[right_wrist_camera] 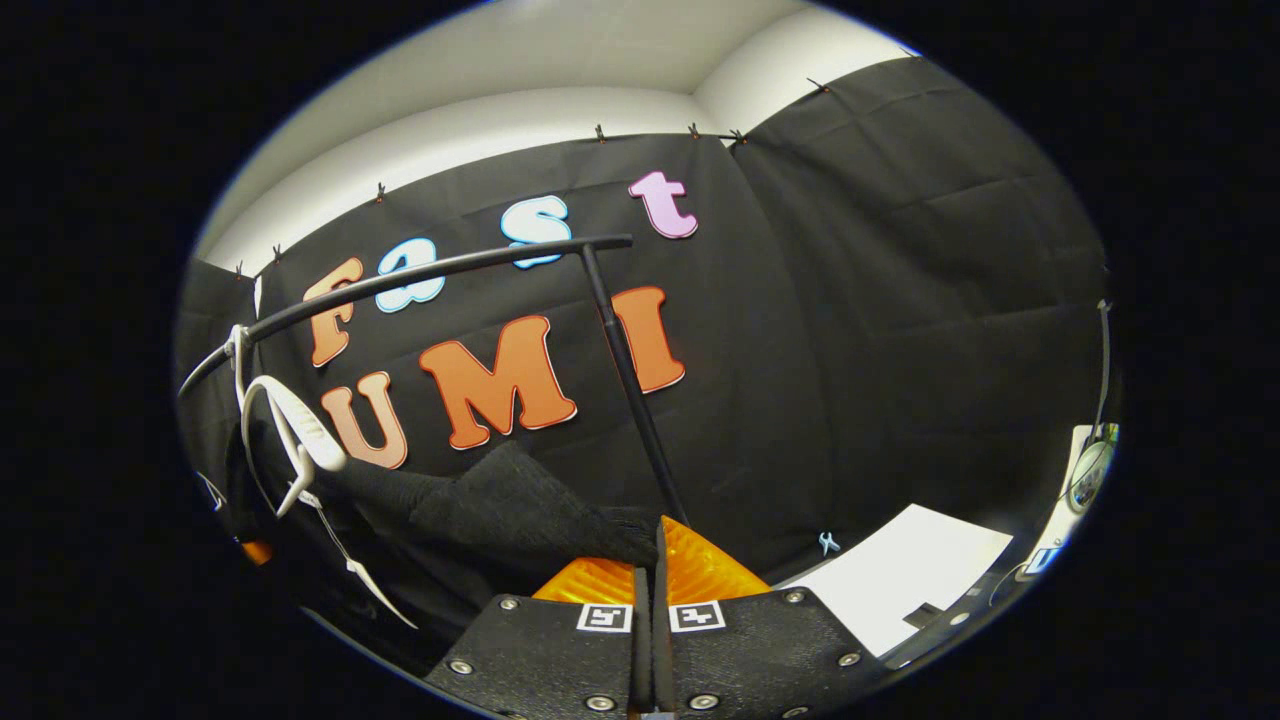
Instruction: Grasp the clothes on the hanger with both hands and then place them into the laundry hamper below.
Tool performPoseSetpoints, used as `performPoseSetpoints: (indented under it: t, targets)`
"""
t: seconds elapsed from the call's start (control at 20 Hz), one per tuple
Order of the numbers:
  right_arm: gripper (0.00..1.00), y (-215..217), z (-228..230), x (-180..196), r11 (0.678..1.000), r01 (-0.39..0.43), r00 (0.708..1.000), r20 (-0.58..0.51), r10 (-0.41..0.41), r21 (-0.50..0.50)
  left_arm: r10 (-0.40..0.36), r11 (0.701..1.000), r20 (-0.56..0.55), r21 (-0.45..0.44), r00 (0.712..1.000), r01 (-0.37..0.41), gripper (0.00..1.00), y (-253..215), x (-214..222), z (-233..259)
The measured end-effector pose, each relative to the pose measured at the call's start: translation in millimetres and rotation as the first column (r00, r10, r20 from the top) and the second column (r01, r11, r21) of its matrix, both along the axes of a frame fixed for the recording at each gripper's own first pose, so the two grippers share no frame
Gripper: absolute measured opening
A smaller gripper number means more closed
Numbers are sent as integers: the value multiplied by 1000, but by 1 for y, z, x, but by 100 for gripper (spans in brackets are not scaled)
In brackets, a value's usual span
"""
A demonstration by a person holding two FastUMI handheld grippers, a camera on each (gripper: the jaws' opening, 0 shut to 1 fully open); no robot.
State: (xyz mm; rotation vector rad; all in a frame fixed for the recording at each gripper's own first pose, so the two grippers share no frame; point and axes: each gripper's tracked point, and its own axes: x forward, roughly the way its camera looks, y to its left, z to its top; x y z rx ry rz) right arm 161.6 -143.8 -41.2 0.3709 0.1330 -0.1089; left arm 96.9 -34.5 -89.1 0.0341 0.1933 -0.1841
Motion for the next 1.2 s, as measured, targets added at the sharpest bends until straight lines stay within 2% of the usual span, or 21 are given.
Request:
performPoseSetpoints:
  t: [0.15, 0.55, 0.85, 1.0, 1.05, 1.1, 1.15, 1.2]
  targets:
    - [0, 12, -27, 8, 1000, -20, 999, -38, 21, 23, 45, 999, 16, -4, 999, -45, 11, 14, 8, 5]
    - [0, 70, -86, 23, 991, -90, 988, -118, 102, 103, 238, 971, 111, -52, 965, -234, 8, 85, 18, 39]
    - [0, 113, -120, 28, 976, -148, 970, -171, 175, 158, 322, 947, 151, -50, 935, -318, 8, 125, 11, 49]
    - [0, 129, -133, 29, 971, -162, 962, -191, 195, 174, 328, 945, 157, -52, 932, -323, 8, 129, 10, 52]
    - [7, 132, -137, 27, 971, -163, 960, -197, 197, 174, 330, 944, 159, -47, 931, -326, 8, 131, 9, 53]
    - [0, 136, -141, 26, 970, -166, 958, -203, 201, 178, 334, 943, 159, -42, 929, -331, 11, 136, 8, 50]
    - [0, 141, -145, 25, 969, -169, 956, -210, 206, 182, 338, 941, 158, -43, 928, -335, 8, 139, 6, 48]
    - [0, 145, -149, 23, 968, -173, 953, -218, 212, 184, 343, 939, 153, -45, 927, -340, 11, 140, 7, 45]
